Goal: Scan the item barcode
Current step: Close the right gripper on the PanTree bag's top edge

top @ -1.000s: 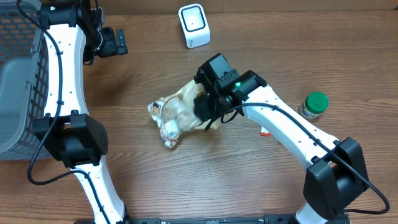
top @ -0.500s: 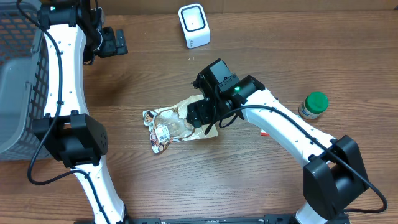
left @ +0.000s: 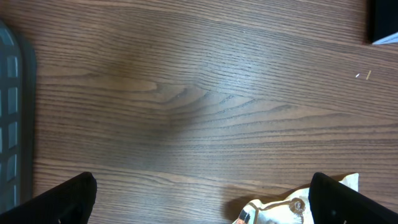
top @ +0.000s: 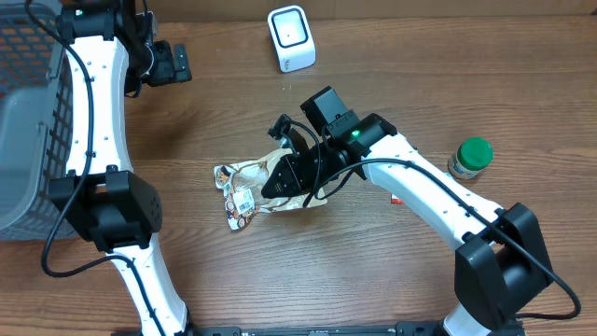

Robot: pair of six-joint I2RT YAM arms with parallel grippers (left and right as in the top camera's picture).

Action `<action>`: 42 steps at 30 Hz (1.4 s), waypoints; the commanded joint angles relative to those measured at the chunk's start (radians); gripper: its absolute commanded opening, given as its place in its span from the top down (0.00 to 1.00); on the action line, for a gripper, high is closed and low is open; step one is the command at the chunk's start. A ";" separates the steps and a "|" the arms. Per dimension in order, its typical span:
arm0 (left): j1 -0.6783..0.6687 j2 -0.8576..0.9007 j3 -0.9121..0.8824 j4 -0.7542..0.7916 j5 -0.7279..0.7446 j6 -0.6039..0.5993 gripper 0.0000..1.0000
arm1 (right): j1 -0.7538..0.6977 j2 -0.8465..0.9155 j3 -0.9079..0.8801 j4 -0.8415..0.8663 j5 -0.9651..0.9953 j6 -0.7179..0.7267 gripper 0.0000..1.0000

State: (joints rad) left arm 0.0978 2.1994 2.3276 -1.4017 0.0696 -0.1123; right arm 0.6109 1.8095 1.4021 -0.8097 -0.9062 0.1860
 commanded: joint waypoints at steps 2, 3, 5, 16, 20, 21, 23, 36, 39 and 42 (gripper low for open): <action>-0.006 -0.006 -0.003 0.000 -0.007 0.012 0.00 | 0.004 -0.010 -0.002 0.025 -0.174 -0.004 0.96; -0.006 -0.006 -0.003 0.000 -0.007 0.012 0.00 | 0.004 -0.010 -0.002 0.029 -0.178 -0.004 0.96; -0.006 -0.006 -0.003 0.000 -0.006 0.012 0.00 | 0.004 -0.010 -0.002 0.040 -0.185 -0.004 0.96; -0.006 -0.006 -0.003 0.000 -0.007 0.012 0.00 | 0.004 -0.010 -0.002 0.042 -0.185 -0.004 0.96; -0.006 -0.006 -0.003 0.000 -0.006 0.012 0.00 | 0.004 -0.010 -0.002 0.042 -0.200 -0.004 0.96; -0.006 -0.006 -0.003 0.000 -0.007 0.012 0.00 | 0.004 -0.010 -0.002 0.042 -0.208 -0.004 0.96; -0.006 -0.006 -0.003 0.000 -0.006 0.012 0.00 | 0.004 -0.010 -0.002 0.043 -0.222 -0.004 0.96; -0.006 -0.006 -0.003 0.000 -0.007 0.012 0.00 | 0.004 -0.010 -0.002 0.160 0.031 0.041 0.27; -0.006 -0.006 -0.003 0.000 -0.006 0.012 0.00 | 0.004 -0.010 -0.002 0.165 0.384 0.164 0.21; -0.006 -0.006 -0.003 0.000 -0.007 0.012 0.00 | 0.004 -0.010 -0.002 0.156 0.618 0.215 0.20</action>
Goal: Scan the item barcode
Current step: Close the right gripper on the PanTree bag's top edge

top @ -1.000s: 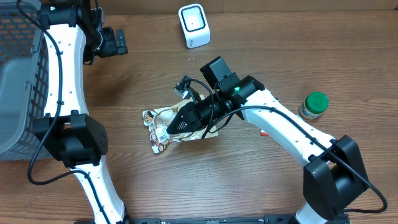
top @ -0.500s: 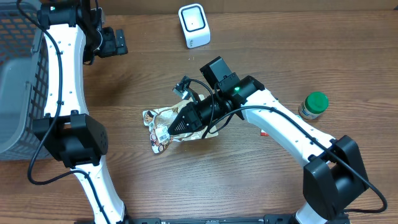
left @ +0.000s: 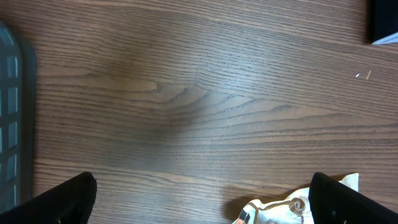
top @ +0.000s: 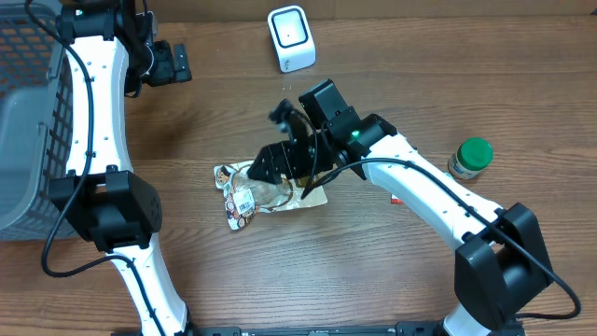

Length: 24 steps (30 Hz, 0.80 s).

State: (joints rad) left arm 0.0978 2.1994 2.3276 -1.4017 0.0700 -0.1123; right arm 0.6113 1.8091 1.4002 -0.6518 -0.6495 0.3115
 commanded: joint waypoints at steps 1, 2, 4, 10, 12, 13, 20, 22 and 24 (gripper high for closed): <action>-0.006 -0.006 -0.003 0.000 -0.007 0.012 0.00 | 0.004 -0.010 0.000 -0.006 0.406 0.089 0.20; -0.006 -0.006 -0.003 0.000 -0.007 0.012 0.00 | 0.007 -0.010 0.000 -0.010 0.434 0.089 0.20; -0.007 -0.006 -0.003 0.000 -0.007 0.012 0.00 | 0.015 -0.008 0.000 -0.020 0.463 0.081 0.20; -0.006 -0.006 -0.003 0.000 -0.007 0.012 0.00 | 0.049 0.023 -0.001 -0.061 0.523 0.047 0.19; -0.006 -0.006 -0.003 0.000 -0.007 0.012 0.00 | 0.061 0.044 -0.001 -0.071 0.550 0.047 0.20; -0.006 -0.006 -0.003 0.000 -0.007 0.012 0.00 | 0.066 0.056 -0.001 -0.072 0.558 0.047 0.20; -0.007 -0.007 -0.003 0.000 -0.007 0.012 0.00 | 0.078 0.161 0.000 -0.095 0.586 0.034 0.20; -0.007 -0.006 -0.003 0.000 -0.007 0.012 0.00 | 0.079 0.190 0.000 -0.105 0.568 0.014 0.20; -0.007 -0.006 -0.003 0.000 -0.007 0.012 0.00 | 0.079 0.221 0.000 -0.119 0.551 -0.008 0.20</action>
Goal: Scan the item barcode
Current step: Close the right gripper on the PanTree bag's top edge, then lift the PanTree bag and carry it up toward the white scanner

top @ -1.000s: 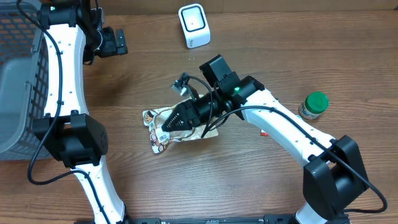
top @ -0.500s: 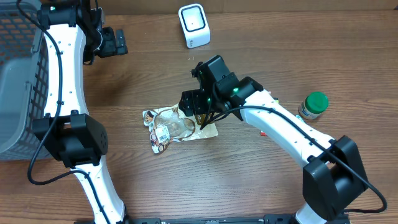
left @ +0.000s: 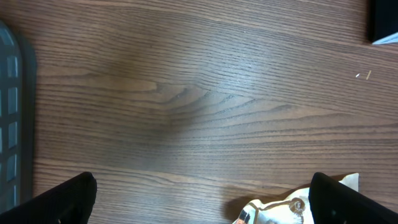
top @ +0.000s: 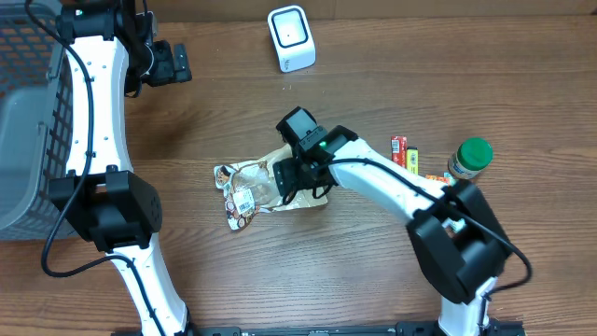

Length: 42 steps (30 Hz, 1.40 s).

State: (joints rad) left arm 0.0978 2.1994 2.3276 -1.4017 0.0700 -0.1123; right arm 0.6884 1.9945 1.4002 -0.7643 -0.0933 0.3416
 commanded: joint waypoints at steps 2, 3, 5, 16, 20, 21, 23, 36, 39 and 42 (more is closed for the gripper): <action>-0.007 -0.006 -0.003 0.000 -0.007 0.012 0.00 | 0.002 0.063 0.000 -0.016 -0.004 -0.058 0.20; -0.006 -0.006 -0.003 0.000 -0.007 0.012 0.00 | 0.002 0.072 0.000 -0.020 0.005 -0.061 0.20; -0.006 -0.006 -0.003 0.000 -0.007 0.012 0.00 | 0.002 0.080 0.000 -0.029 0.044 -0.061 0.22; -0.006 -0.006 -0.003 0.000 -0.007 0.012 0.00 | -0.041 0.060 0.055 -0.119 0.182 -0.025 0.49; -0.006 -0.006 -0.003 0.000 -0.007 0.012 0.00 | -0.041 0.019 0.107 -0.136 0.182 -0.055 0.46; -0.006 -0.006 -0.003 0.000 -0.007 0.012 0.00 | -0.041 0.011 0.116 -0.137 0.182 -0.055 0.43; -0.006 -0.006 -0.003 0.000 -0.007 0.012 0.00 | -0.041 -0.007 0.132 -0.135 0.182 -0.059 0.37; -0.006 -0.006 -0.003 0.000 -0.007 0.012 0.00 | -0.049 0.064 0.076 -0.076 0.228 -0.089 0.23; -0.007 -0.006 -0.003 0.000 -0.007 0.012 0.00 | -0.049 0.099 0.071 -0.076 0.228 -0.089 0.22; -0.007 -0.006 -0.003 0.000 -0.007 0.012 0.00 | -0.051 0.116 0.057 -0.072 0.229 -0.089 0.23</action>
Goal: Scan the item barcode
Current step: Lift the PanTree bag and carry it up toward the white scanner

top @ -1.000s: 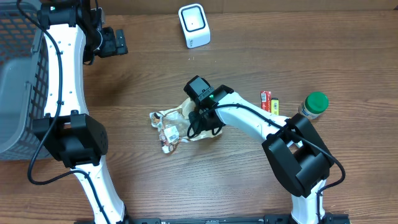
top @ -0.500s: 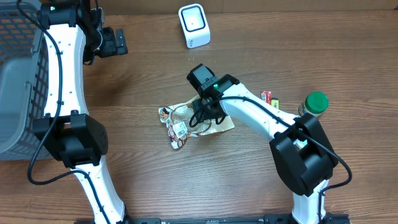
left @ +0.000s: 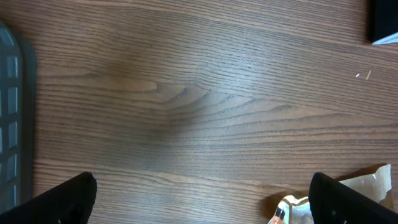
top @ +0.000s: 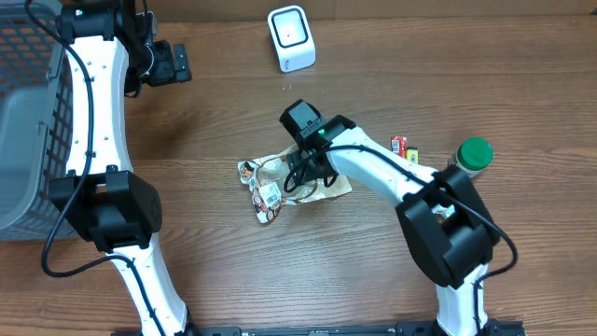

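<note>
A crinkled snack bag (top: 270,182) lies on the wooden table, with a white barcode label (top: 270,198) facing up near its lower left. My right gripper (top: 303,173) is down on the bag's middle and appears shut on it. The white scanner (top: 291,37) stands at the back centre. Far off at the back left, my left gripper (top: 173,63) is open and holds nothing. In the left wrist view the left gripper (left: 205,196) shows wide-spread black fingers (left: 62,199), and the bag's corner (left: 367,186) peeks in at the lower right.
A grey mesh basket (top: 28,121) fills the left edge. A green-lidded jar (top: 469,159) stands at the right, with small red and yellow packets (top: 403,147) beside it. The right arm's white links (top: 392,177) span the table's middle right.
The snack bag has shifted to the right along with my right gripper, and its barcode end has turned slightly. The left arm has not moved.
My right gripper first lay low over the bag's right half. Then it stood higher above the bag's upper edge. Later, with the arm swung round, it was down on the bag again. Now the bag sits further right. My left gripper stayed open throughout.
</note>
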Robot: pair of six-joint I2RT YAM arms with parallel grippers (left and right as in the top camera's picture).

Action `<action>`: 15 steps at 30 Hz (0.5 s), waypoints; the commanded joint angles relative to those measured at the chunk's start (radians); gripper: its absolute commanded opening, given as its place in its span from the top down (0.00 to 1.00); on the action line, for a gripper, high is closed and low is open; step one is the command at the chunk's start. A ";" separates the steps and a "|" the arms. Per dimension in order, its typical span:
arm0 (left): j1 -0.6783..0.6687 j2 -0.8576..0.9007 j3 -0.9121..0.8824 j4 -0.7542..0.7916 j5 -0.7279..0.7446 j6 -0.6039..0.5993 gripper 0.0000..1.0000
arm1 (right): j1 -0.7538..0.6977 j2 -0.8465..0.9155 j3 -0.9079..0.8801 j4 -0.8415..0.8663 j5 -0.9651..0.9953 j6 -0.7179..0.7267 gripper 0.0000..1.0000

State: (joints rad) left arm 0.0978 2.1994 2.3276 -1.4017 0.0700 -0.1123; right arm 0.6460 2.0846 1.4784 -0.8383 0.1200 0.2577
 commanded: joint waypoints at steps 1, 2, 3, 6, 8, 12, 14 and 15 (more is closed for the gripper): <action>-0.007 -0.006 -0.003 0.000 -0.007 0.012 0.00 | -0.009 0.027 -0.027 0.003 0.014 -0.004 0.25; -0.007 -0.006 -0.003 0.000 -0.007 0.012 0.00 | -0.009 0.027 -0.033 0.005 0.014 -0.004 0.27; -0.007 -0.006 -0.003 0.000 -0.007 0.012 0.00 | -0.008 0.027 -0.039 0.004 0.014 -0.004 0.28; -0.006 -0.006 -0.003 0.000 -0.007 0.012 0.00 | -0.007 0.027 -0.055 -0.006 0.010 -0.004 0.32; -0.006 -0.006 -0.003 0.000 -0.007 0.012 0.00 | -0.007 0.027 -0.063 -0.024 0.010 -0.004 0.43; -0.006 -0.006 -0.003 0.000 -0.007 0.012 0.00 | -0.007 0.026 -0.056 -0.028 -0.018 -0.004 0.74; -0.006 -0.006 -0.003 0.000 -0.007 0.012 0.00 | -0.007 0.025 -0.035 -0.034 -0.020 -0.004 0.77; -0.006 -0.007 -0.003 0.000 -0.007 0.012 0.00 | -0.007 0.025 -0.017 -0.042 -0.020 -0.004 0.77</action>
State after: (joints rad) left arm 0.0978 2.1994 2.3276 -1.4017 0.0696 -0.1123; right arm 0.6456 2.0861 1.4597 -0.8650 0.0925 0.2584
